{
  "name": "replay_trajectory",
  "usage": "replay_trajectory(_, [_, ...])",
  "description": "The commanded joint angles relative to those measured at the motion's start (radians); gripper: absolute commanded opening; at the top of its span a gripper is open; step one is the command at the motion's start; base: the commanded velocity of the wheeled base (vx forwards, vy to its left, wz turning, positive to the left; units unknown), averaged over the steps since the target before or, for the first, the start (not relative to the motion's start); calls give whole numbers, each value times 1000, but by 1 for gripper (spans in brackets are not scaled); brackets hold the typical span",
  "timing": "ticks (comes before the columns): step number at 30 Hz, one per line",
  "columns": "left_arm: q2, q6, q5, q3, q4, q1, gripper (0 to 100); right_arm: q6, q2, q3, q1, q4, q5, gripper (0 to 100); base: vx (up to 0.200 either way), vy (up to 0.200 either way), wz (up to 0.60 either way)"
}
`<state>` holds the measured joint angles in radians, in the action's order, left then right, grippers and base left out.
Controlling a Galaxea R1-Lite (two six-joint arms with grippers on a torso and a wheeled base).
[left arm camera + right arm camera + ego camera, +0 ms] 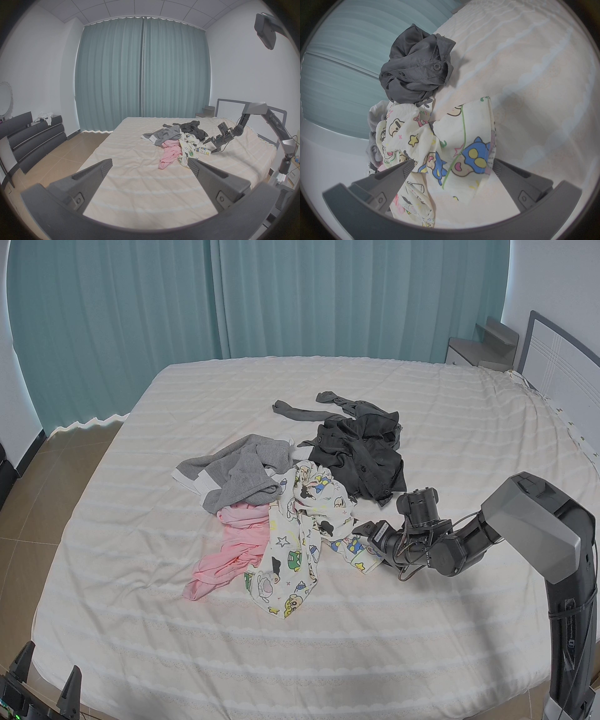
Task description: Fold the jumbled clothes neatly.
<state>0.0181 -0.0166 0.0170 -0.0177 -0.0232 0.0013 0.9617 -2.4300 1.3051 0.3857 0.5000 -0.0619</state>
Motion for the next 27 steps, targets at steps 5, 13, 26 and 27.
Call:
replay_trajectory(5, [-6,0,0,10,0,0,100,0,-98,105,5,0,31,100,0,0,0])
replay_trajectory(13, [-4,-2,0,10,0,0,100,-8,-113,152,39,0,67,0,0,0,0])
replay_trajectory(26, [-6,-2,0,10,0,0,100,-8,43,-29,42,12,117,0,0,0,0])
replay_trajectory(27, [-6,-2,0,10,0,0,100,-6,78,-61,44,17,116,0,0,0,0])
